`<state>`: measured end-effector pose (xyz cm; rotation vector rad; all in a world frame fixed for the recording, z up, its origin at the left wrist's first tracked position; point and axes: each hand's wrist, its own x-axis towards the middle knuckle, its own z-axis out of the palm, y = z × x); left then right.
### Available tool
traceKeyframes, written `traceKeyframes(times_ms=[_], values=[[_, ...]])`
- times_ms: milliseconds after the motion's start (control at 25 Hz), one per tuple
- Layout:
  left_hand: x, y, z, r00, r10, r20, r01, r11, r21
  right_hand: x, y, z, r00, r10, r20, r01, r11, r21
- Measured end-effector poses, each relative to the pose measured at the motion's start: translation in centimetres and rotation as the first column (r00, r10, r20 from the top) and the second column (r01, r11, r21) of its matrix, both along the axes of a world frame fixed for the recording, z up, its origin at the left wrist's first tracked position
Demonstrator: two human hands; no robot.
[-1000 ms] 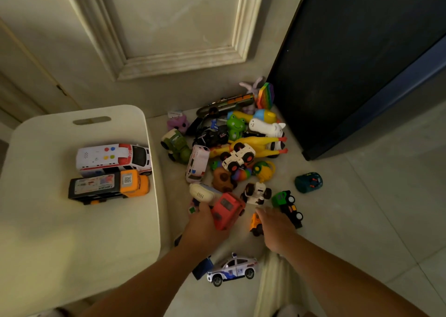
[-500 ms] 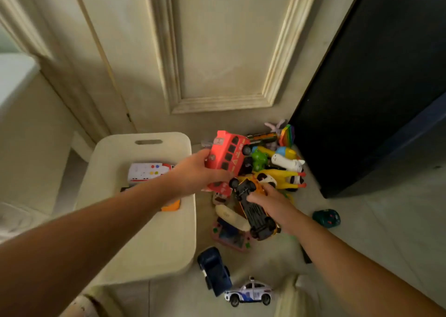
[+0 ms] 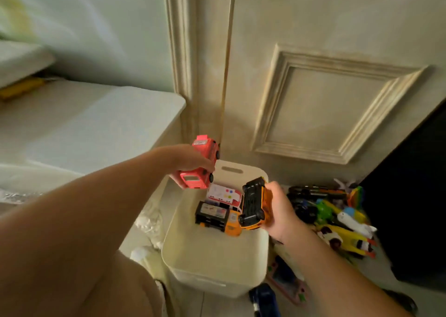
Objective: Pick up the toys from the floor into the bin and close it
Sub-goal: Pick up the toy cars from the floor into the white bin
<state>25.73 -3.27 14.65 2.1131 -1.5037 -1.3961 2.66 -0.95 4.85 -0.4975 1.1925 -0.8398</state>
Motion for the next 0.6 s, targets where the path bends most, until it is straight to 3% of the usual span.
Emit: traceKeyframes(times_ms=[120,240,360,600], values=[[-1.1,1.7,-2.2,0.999,0.035,0.025,-0.039,0.98,0.195,2.1,0.1,-2.6,0.998,-0.059,0.0,0.059,0.995,0.078],[-3.5,3.3,-7.1,1.0,-0.007,0.03,-0.002,0.957,0.291,3.3,0.0,-6.1,0.979,0.028,-0.203,-0.016,0.998,0.061],[-4.9,4.6,-13.3,0.998,-0.002,0.069,-0.021,0.946,0.324,3.4,0.9,-8.5,0.818,0.129,-0.56,-0.141,0.99,0.022],[-6.5,5.0,-22.8,0.988,0.133,0.081,-0.153,0.928,0.339,4.3,1.7,-15.3,0.559,0.293,-0.776,-0.33,0.937,0.117]])
